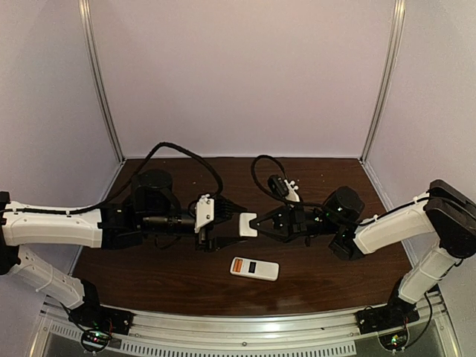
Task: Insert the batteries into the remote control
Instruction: Pass from the right arm to the left
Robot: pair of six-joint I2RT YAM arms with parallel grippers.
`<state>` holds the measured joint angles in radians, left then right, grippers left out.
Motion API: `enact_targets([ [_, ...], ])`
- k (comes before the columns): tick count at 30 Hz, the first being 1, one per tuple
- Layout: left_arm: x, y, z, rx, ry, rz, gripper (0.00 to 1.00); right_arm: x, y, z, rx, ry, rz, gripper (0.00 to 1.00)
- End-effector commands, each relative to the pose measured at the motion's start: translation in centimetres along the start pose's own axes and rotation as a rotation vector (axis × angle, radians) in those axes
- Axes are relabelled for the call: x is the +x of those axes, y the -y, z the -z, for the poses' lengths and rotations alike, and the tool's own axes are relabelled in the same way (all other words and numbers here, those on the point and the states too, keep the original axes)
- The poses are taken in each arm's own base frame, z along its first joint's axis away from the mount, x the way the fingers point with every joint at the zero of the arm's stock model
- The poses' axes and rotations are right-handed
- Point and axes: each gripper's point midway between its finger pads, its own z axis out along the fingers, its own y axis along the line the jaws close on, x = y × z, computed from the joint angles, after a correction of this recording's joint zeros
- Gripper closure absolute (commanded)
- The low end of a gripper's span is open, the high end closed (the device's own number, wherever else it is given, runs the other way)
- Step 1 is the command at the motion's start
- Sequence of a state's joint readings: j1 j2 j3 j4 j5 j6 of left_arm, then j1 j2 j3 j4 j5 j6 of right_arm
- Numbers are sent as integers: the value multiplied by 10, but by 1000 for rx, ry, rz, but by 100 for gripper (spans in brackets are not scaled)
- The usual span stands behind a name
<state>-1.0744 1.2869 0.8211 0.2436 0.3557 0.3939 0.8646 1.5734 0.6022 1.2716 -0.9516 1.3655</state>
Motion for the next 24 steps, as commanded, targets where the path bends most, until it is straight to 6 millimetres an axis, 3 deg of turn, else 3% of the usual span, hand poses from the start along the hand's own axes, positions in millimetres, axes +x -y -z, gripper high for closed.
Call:
enact_targets([
  [1, -16, -8, -2, -8, 39, -9, 39, 3, 5, 1, 8, 0, 8, 100],
  [8, -16, -6, -5, 12, 36, -4, 62, 4, 8, 1, 23, -2, 8, 97],
  [10, -15, -5, -5, 19, 29, -2, 68, 5, 7, 1, 21, -6, 10, 81],
  [12, -11, -4, -4, 20, 16, 0, 71, 4, 8, 4, 30, 0, 2, 52],
  [14, -5, -3, 0, 20, -7, 8, 73, 2, 11, 13, 54, 17, -6, 39],
  [18, 10, -6, 16, -6, -54, 35, 75, 5, 42, 46, 241, 56, -43, 40],
  [20, 18, -10, 25, -36, -72, 52, 75, 22, 68, 60, 403, 21, -52, 44],
  [24, 29, -11, 37, -75, -96, 73, 75, 58, 94, 79, 574, -56, -82, 51],
])
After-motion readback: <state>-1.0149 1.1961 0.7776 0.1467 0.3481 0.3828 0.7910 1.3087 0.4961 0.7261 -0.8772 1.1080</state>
